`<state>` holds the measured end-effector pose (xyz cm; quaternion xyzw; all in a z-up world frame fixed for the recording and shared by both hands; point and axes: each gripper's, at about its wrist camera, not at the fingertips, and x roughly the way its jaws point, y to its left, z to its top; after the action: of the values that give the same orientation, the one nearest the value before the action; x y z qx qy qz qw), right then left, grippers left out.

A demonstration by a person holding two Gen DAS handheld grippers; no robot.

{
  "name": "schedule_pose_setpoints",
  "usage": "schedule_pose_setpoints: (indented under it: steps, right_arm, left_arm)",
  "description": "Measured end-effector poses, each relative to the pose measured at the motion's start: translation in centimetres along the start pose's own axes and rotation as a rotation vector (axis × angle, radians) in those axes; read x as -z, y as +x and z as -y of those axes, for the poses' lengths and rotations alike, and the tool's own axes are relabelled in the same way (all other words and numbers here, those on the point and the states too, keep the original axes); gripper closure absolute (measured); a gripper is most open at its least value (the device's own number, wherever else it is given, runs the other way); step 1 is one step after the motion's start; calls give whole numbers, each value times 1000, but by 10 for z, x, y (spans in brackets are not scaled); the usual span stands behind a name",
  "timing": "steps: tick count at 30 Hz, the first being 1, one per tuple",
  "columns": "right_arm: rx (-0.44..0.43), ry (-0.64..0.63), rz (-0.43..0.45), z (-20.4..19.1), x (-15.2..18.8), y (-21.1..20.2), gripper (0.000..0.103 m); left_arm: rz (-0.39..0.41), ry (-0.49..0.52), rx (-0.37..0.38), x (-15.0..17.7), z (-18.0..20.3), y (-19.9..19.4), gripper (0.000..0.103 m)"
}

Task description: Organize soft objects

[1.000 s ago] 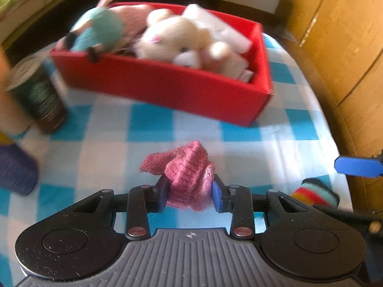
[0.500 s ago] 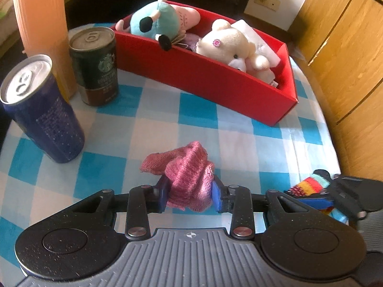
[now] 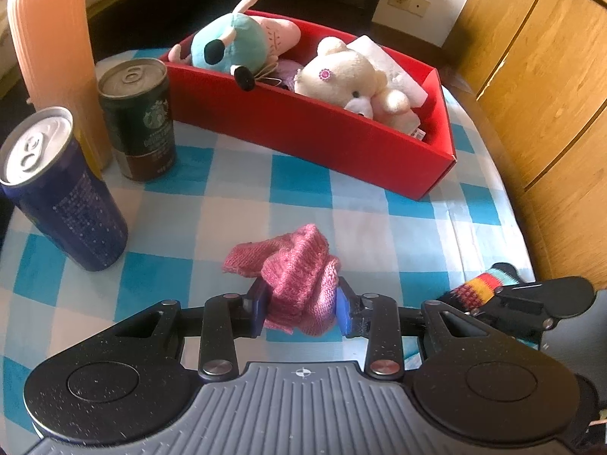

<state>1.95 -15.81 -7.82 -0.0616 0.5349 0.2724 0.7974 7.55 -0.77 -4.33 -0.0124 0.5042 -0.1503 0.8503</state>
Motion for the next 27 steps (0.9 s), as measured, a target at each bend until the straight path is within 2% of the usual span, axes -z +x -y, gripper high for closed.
schedule_pose_setpoints:
  steps: [5, 11, 19, 27]
  right_arm:
    - [-28, 83, 20, 9, -2, -6, 85]
    - [-19, 145, 68, 19, -8, -17, 100]
    - [-20, 141, 70, 15, -8, -17, 102]
    - [-26, 183, 120, 22, -10, -25, 103]
  left_arm:
    - [23, 40, -32, -1, 6, -3, 66]
    - [59, 104, -95, 0, 15, -6, 66]
    - [75, 136, -118, 1, 20, -8, 66]
    - [87, 155, -136, 2, 21, -9, 66]
